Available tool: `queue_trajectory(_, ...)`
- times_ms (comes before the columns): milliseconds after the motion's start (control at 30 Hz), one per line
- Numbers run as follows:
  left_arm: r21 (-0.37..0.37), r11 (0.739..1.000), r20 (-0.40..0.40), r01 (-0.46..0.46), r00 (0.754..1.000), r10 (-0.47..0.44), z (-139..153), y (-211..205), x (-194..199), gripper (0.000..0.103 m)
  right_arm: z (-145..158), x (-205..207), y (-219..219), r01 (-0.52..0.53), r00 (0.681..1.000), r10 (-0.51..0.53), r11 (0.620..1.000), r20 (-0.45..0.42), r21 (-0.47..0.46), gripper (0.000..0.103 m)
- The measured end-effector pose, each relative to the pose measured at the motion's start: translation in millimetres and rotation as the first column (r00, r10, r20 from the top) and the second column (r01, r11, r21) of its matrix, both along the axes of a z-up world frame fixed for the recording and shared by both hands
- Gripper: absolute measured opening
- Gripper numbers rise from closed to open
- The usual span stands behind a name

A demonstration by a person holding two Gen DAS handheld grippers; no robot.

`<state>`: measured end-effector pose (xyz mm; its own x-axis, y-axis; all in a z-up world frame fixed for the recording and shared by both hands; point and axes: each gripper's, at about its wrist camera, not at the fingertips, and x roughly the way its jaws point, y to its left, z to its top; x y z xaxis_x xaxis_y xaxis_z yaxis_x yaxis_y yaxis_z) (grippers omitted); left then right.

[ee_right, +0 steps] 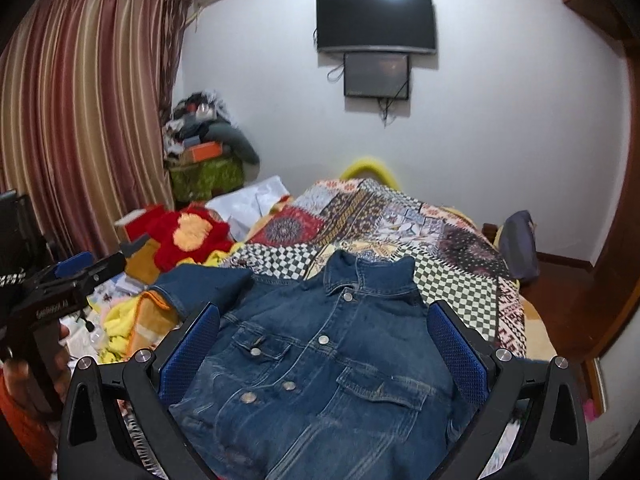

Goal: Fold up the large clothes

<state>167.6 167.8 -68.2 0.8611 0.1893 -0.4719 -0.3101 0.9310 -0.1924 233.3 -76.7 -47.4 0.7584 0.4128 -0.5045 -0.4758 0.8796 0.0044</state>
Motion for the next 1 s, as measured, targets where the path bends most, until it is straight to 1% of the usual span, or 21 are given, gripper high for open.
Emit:
queue_trajectory(67,-0.019,0.999,-0.045,-0.038,0.998,0.037,-13.4,21.7,14.2,0.103,-6.5,25.3,8.7,-0.005,1.0,0.005,1.0,-0.021,-0.021,0.103)
queue_trajectory(133,-0.045,0.996,-0.099,-0.073,0.993,0.068,-29.3,44.2,29.3,0.103,-14.3,47.2,12.4,-0.009,0.999,0.008,1.0,-0.046,-0.02,0.103)
queue_trajectory(167,-0.061,0.994,-0.131,-0.089,0.988,0.081,-39.9,58.2,38.3,0.103,-18.8,58.5,14.1,-0.007,0.998,0.006,1.0,-0.064,-0.022,0.103)
queue_trajectory(267,-0.105,0.987,-0.208,-0.123,0.973,0.099,-63.7,82.1,54.7,0.103,-36.9,95.1,18.9,-0.004,0.991,0.001,1.0,-0.134,-0.023,0.103)
queue_trajectory(367,-0.188,0.974,-0.285,-0.13,0.956,0.072,-90.9,101.5,70.1,0.103,-59.2,126.2,22.3,-0.011,0.977,0.005,1.0,-0.211,-0.027,0.103)
queue_trajectory(467,-0.27,0.956,-0.345,-0.112,0.938,0.013,-117.1,114.9,86.5,0.103,-86.2,153.8,25.3,-0.029,0.953,0.019,0.999,-0.301,-0.031,0.103)
queue_trajectory(533,-0.325,0.941,-0.366,-0.092,0.93,-0.035,-132.3,118.7,97.0,0.103,-107.3,169.6,28.4,-0.04,0.93,0.025,0.999,-0.367,-0.033,0.103)
queue_trajectory(600,-0.385,0.918,-0.382,-0.093,0.922,-0.067,-146.6,123.7,106.3,0.103,-126.0,180.2,31.0,-0.043,0.905,0.025,0.999,-0.425,-0.034,0.103)
queue_trajectory(667,-0.47,0.879,-0.373,-0.086,0.921,-0.11,-158.8,129.0,115.1,0.103,-145.8,192.0,34.3,-0.046,0.873,0.026,0.998,-0.487,-0.03,0.103)
queue_trajectory(700,-0.498,0.863,-0.364,-0.083,0.924,-0.121,-161.3,130.8,116.2,0.102,-155.8,197.5,35.1,-0.047,0.854,0.028,0.999,-0.52,-0.023,0.103)
queue_trajectory(767,-0.545,0.835,-0.34,-0.073,0.93,-0.14,-165.9,135.5,123.3,0.092,-169.9,205.8,35.0,-0.04,0.825,0.032,0.999,-0.565,-0.003,0.103)
queue_trajectory(800,-0.553,0.83,-0.333,-0.072,0.932,-0.141,-166.4,138.6,127.0,0.091,-175.1,208.3,34.1,-0.033,0.813,0.031,0.999,-0.581,0.008,0.103)
queue_trajectory(833,-0.552,0.831,-0.327,-0.073,0.935,-0.135,-166.2,142.1,129.5,0.09,-181.4,212.1,32.2,-0.022,0.799,0.032,0.999,-0.601,0.023,0.103)
queue_trajectory(900,-0.525,0.845,-0.327,-0.096,0.94,-0.097,-164.7,150.9,136.4,0.088,-186.6,214.3,30.1,-0.009,0.782,0.035,0.999,-0.622,0.044,0.103)
queue_trajectory(933,-0.513,0.852,-0.33,-0.107,0.941,-0.08,-164.8,155.6,140.1,0.086,-188.3,215.5,28.7,-0.004,0.777,0.036,0.999,-0.629,0.053,0.103)
queue_trajectory(1000,-0.475,0.868,-0.343,-0.143,0.939,-0.034,-164.9,166.3,146.8,0.081,-188.9,216.9,25.9,0.002,0.775,0.036,0.998,-0.631,0.059,0.103)
